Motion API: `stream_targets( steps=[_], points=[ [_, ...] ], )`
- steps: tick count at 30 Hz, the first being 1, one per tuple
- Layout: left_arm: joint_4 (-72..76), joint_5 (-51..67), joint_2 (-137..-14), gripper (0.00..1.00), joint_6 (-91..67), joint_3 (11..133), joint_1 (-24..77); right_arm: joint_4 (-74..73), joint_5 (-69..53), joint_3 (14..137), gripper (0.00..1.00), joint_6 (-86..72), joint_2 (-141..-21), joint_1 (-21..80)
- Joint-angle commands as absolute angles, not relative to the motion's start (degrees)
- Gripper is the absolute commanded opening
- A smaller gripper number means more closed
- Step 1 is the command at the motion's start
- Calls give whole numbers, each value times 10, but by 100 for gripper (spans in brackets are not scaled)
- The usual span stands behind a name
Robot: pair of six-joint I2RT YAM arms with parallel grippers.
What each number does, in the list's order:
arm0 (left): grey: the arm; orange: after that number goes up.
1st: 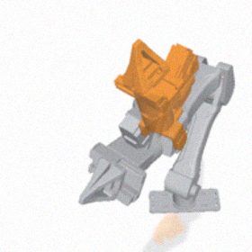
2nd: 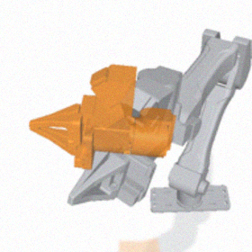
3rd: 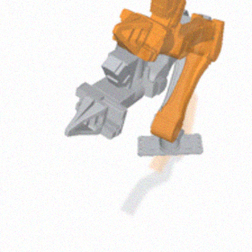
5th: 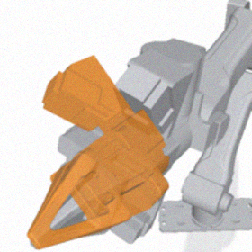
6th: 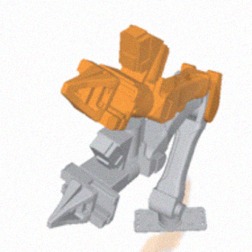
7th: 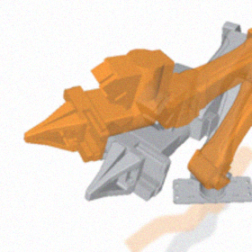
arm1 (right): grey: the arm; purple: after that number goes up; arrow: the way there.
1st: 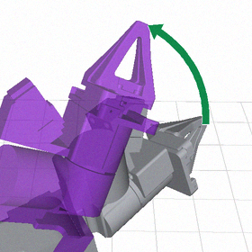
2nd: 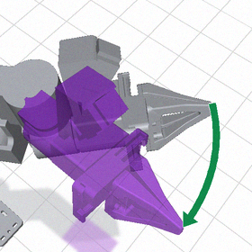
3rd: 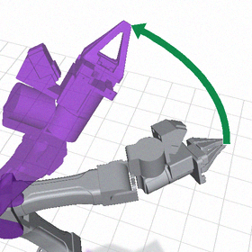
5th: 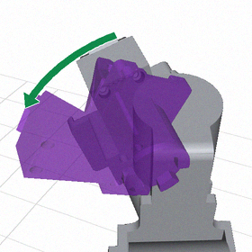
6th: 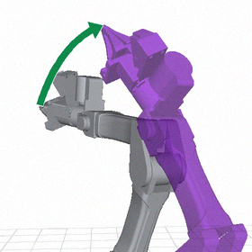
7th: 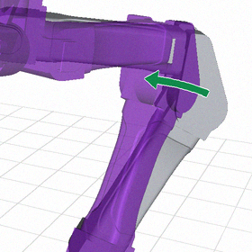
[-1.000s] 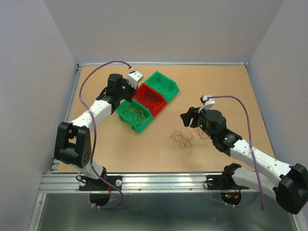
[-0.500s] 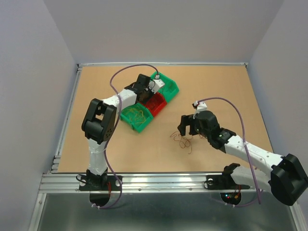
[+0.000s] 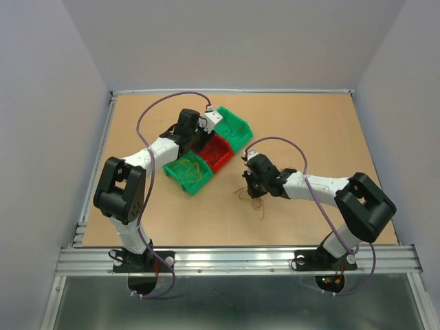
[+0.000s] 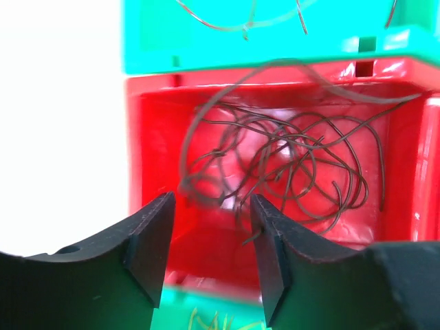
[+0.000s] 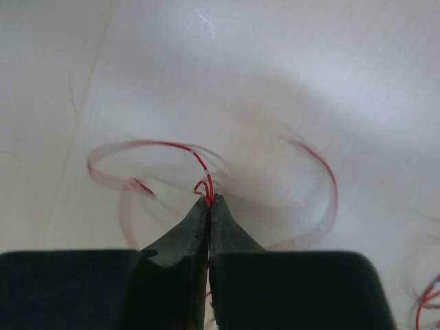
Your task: Untangle the cables
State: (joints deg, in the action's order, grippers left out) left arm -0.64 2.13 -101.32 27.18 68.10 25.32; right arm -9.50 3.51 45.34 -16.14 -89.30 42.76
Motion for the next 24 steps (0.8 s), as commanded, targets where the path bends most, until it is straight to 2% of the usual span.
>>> stream_targets(
  steps=[1,2,9,11,14,16,18,20,22,23,24],
  points=[
    [64,34,-943,59,258,644,249,-143,137,484,1,-185,-857,439],
    [70,36,-936,60,257,638,246,-135,147,476,1,-190,-800,439],
    [102,63,-886,65,250,597,240,-170,324,401,1,-292,-607,440],
    [101,73,-885,65,248,594,240,-206,351,395,10,-308,-585,439],
    [98,74,-889,65,248,595,240,-240,363,394,36,-328,-586,439],
    [98,74,-893,65,248,596,240,-246,380,403,43,-334,-606,434],
    [97,76,-894,65,247,597,240,-249,393,420,42,-337,-648,418],
    [95,78,-893,65,247,595,240,-249,388,431,34,-337,-696,396],
    [95,81,-893,65,247,594,240,-246,374,445,34,-329,-726,362],
    [95,83,-893,65,247,594,240,-245,374,451,50,-328,-756,356],
    [95,83,-892,65,246,593,240,-245,374,458,71,-326,-767,351]
  ],
)
